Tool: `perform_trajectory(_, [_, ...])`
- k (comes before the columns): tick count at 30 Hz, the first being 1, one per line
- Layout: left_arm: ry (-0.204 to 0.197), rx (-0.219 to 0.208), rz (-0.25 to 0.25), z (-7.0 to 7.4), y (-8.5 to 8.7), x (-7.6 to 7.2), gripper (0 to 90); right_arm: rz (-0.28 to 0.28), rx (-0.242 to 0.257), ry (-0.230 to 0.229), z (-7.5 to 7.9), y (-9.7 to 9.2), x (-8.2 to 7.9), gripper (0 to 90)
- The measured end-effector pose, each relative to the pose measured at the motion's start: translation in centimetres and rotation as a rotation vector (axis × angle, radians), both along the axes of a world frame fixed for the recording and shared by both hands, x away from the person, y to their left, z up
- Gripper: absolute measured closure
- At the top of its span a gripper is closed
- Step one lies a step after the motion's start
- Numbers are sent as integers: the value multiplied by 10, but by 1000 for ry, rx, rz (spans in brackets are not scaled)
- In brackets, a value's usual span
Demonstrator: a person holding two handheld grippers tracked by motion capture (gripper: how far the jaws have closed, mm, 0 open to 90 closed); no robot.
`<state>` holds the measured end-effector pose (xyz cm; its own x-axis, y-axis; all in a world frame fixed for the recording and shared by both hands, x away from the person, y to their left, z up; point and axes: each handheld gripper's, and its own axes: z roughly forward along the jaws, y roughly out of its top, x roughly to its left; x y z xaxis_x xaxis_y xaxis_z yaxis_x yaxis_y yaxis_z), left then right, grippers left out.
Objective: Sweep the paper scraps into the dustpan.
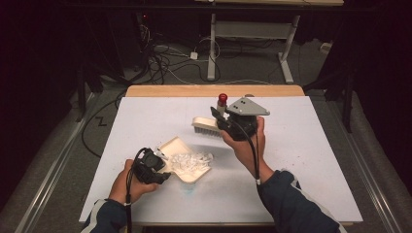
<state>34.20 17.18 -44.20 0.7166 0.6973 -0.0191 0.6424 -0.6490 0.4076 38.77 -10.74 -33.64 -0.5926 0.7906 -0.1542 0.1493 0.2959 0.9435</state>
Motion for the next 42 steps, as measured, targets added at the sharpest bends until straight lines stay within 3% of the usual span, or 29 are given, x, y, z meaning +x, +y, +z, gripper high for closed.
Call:
perform_trajectory(1, [3,0,0,0,0,0,632,-24,-39,-17,-4,-12,-7,698])
perform_trajectory(4, [1,1,0,-1,0,0,632,-42,-63,-21,-8,-24,-14,698])
perform_trajectory(9, [5,7,0,-1,-2,-1,632,-37,-79,38,-23,-39,-24,697])
perform_trajectory(11, [4,7,-2,-1,-3,-1,632,-26,-97,50,-28,-38,-28,697])
perform_trajectory(19, [-3,-7,11,-4,-9,-6,633,-14,-81,41,-37,-15,-40,696])
perform_trajectory(23, [-6,-8,3,-5,-12,-6,633,23,-79,52,-36,0,-49,696])
perform_trajectory(30, [-10,-9,2,-5,-13,-7,632,120,-32,82,-30,19,-65,697])
perform_trajectory(36, [-2,-13,3,-6,-12,-6,632,105,-41,37,-24,21,-64,698])
perform_trajectory(42, [2,-12,4,-6,-12,-6,632,60,13,22,-10,6,-45,698])
